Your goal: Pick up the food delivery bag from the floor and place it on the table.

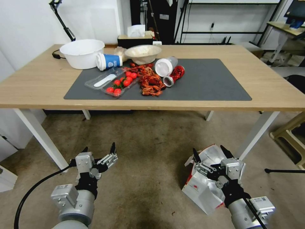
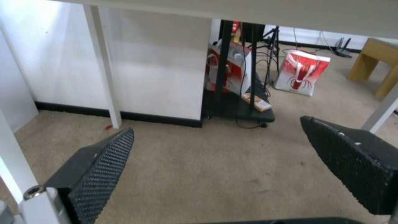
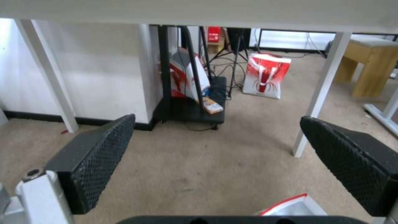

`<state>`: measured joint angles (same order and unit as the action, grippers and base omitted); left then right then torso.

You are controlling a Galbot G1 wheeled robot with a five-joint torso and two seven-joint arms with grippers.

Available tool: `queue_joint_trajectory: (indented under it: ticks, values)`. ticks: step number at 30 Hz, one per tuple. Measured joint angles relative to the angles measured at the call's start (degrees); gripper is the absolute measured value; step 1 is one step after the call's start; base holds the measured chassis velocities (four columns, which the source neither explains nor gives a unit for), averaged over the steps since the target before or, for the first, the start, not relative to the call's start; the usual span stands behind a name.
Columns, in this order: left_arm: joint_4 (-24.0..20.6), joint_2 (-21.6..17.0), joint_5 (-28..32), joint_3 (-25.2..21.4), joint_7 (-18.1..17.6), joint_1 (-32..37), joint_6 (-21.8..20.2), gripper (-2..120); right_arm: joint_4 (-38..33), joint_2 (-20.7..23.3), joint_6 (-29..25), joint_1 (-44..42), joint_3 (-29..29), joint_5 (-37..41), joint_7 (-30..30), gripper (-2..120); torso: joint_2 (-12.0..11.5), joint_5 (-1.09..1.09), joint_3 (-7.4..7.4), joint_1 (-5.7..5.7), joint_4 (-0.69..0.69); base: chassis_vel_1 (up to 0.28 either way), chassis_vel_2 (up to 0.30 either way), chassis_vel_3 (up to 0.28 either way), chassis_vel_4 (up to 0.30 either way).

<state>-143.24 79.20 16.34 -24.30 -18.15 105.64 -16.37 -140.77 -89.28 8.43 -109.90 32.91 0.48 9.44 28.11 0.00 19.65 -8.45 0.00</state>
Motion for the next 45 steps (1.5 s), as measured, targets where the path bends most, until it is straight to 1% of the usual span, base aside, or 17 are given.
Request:
queue_joint_trajectory:
  ticks: [2, 5, 6, 20, 22, 28, 45]
  values:
    - [0.0, 0.0, 0.0, 0.0, 0.0, 0.0, 0.0, 100, 0.0, 0.0, 0.0, 0.0, 0.0, 0.0, 0.0, 100, -0.2, 0.0, -0.12, 0.07, 0.0, 0.0, 0.0, 0.0, 0.0]
    - [0.0, -0.1, 0.0, 0.0, 0.0, 0.1, 0.1, 100, 0.2, 0.0, 0.0, 0.1, 0.0, 0.0, 0.2, 100, -1.4, 0.0, -0.86, 0.52, 0.0, 0.0, 0.0, 0.0, 0.0]
    - [0.0, -0.1, 0.0, 0.0, 0.0, 0.1, 0.1, 100, 0.2, 0.0, 0.0, 0.1, 0.0, 0.0, 0.2, 100, -1.4, 0.0, -0.86, 0.52, 0.0, 0.0, 0.0, 0.0, 0.0]
    - [0.0, -0.3, -0.3, -0.1, 0.0, 0.5, 0.1, 100, 0.4, -0.1, 0.0, 0.1, -0.2, 0.0, 0.4, 100, -4.9, 0.0, -3.14, 1.76, 0.0, 0.0, 0.0, 0.0, 0.0]
    - [0.0, -0.3, -0.3, -0.1, 0.0, 0.6, 0.1, 100, 0.4, -0.1, 0.0, 0.1, -0.2, 0.0, 0.4, 100, -5.1, 0.0, -3.24, 1.82, 0.0, 0.0, 0.0, 0.0, 0.0]
    - [0.0, -0.2, -0.6, -0.2, 0.0, 0.7, 0.4, 100, 0.4, -0.1, -0.1, -0.1, -0.3, -0.1, 0.4, 100, -6.7, 0.0, -4.4, 2.29, 0.0, 0.0, 0.0, 0.0, 0.0]
    - [0.0, 0.1, -1.0, 0.0, 0.3, 0.8, 0.8, 100, 0.7, 0.3, -0.3, 0.0, -0.3, 0.0, 0.5, 100, -10.3, 0.0, -6.83, 3.49, 0.0, 0.0, 0.0, 0.0, 0.0]
